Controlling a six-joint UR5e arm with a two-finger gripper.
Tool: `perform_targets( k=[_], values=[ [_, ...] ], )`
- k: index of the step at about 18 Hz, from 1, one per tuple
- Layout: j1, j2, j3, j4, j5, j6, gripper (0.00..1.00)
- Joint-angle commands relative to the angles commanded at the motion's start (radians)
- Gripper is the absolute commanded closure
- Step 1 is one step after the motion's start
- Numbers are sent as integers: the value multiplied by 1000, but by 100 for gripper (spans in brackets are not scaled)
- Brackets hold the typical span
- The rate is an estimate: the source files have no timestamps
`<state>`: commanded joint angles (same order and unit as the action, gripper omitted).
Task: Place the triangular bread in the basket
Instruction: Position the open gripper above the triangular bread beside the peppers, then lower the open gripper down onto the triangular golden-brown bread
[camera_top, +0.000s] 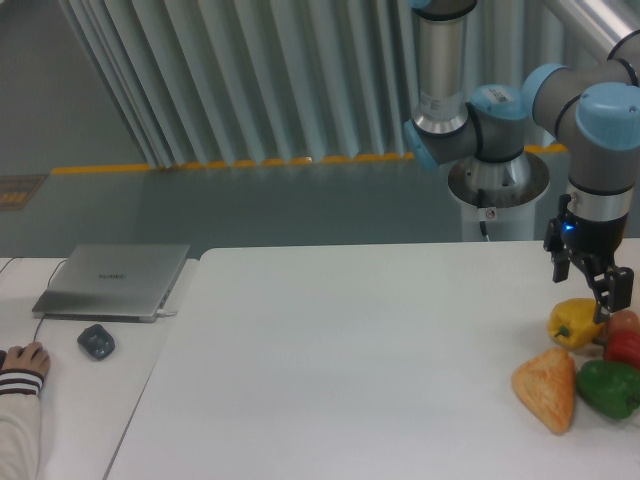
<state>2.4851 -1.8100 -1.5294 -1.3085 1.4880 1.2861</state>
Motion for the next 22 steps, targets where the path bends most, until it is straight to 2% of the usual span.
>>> perform_targets(
  k=[3,5,8,15,20,22],
  values=[
    [-37,-23,9,21,2,-99,0],
    [-49,-35,9,46,3,-125,0],
    [-64,-58,9,54,6,-175,0],
    [-124,-115,-17,140,72,-174,0],
    [-130,-144,-25,143,123,-171,0],
    [-129,-158,-23,150,158,-131,0]
  ],
)
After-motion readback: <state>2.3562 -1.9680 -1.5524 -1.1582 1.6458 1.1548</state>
